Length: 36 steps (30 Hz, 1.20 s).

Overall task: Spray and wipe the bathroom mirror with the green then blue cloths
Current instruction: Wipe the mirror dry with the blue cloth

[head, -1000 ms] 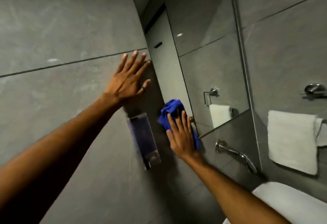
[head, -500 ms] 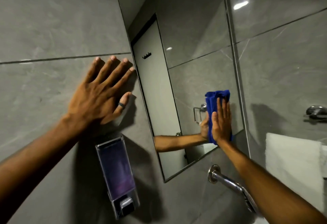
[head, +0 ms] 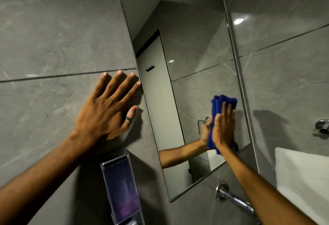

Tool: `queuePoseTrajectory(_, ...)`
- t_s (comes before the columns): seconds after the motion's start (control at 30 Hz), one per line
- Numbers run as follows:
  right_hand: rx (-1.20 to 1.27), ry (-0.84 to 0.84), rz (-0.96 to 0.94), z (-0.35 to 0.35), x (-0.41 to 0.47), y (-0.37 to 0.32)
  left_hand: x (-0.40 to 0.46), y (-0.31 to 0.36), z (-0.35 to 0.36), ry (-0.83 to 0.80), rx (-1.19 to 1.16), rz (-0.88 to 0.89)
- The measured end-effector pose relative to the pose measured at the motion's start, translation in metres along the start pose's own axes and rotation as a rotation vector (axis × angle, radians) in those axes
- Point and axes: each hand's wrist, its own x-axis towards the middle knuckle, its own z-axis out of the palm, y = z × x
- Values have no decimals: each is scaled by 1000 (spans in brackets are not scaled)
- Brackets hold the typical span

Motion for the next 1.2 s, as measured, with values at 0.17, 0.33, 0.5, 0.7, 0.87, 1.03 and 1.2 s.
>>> queuePoseTrajectory(0.17, -122, -60, -303, 21, -60, -116, -1, 0, -8, -48, -36, -8)
queuePoseTrajectory(0.33, -176, -166, -560, 45, -118, -183, 1, -5, -12, -83, -66, -11)
queuePoseTrajectory(0.5, -148, -195, -685, 40, -94, -174, 31, -35, -26, -62, -71, -78)
queuePoseTrajectory(0.7, -125, -83, -483, 22, -13, -133, 43, -41, -28, -64, -19, -66)
queuePoseTrajectory(0.87, -68, -123, -349, -3, 64, -65, 44, -42, -25, -42, 6, -69)
queuePoseTrajectory(1.03, -79, -20, -115, -22, 106, 10, 44, -41, -21, -20, 39, -76)
queuePoseTrajectory(1.2, -99, 31, -20, -18, 125, -12, 46, -41, -20, -8, 44, -71)
